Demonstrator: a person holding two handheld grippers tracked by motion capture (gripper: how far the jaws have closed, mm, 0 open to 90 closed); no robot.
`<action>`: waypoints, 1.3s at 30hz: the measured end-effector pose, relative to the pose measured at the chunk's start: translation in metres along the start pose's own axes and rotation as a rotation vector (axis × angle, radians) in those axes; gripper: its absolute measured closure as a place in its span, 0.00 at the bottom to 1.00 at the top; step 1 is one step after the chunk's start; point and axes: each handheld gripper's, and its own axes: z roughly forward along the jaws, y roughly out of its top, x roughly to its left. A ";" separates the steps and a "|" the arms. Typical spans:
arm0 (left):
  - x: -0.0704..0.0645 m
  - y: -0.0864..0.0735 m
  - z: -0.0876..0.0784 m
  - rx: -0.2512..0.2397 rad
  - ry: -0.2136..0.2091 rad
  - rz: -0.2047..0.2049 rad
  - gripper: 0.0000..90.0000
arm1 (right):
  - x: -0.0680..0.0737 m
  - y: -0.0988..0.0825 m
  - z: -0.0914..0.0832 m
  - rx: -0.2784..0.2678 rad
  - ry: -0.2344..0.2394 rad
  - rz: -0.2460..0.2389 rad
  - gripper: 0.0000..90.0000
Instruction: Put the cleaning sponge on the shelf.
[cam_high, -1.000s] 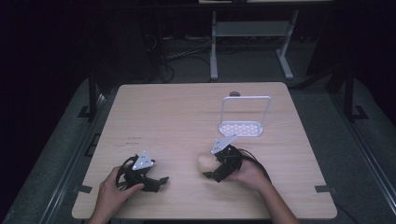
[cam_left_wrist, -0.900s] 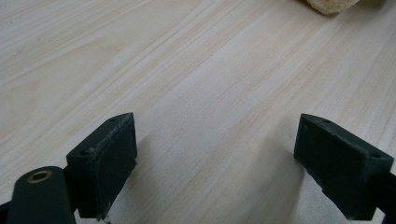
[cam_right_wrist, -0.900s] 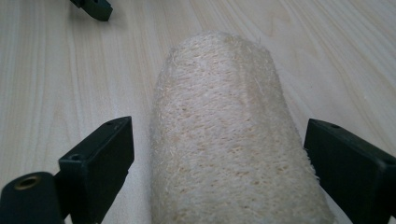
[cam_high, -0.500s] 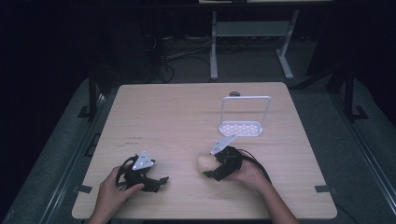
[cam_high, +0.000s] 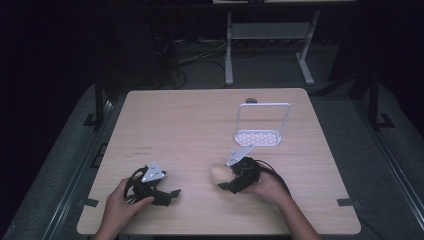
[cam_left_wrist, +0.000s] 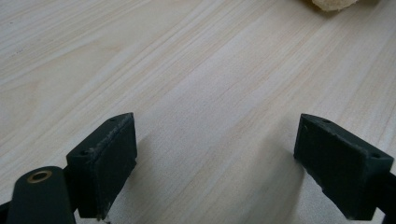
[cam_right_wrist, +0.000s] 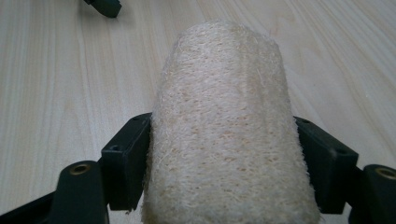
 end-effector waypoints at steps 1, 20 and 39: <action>0.000 0.000 0.000 0.000 0.000 0.000 0.14 | 0.000 0.000 -0.001 0.000 0.001 0.003 0.30; 0.000 0.000 0.000 0.000 -0.001 -0.002 0.14 | 0.000 0.001 -0.019 -0.035 -0.041 0.027 0.30; 0.000 0.000 0.000 -0.003 -0.001 -0.006 0.14 | -0.008 -0.001 -0.042 -0.077 -0.118 0.069 0.30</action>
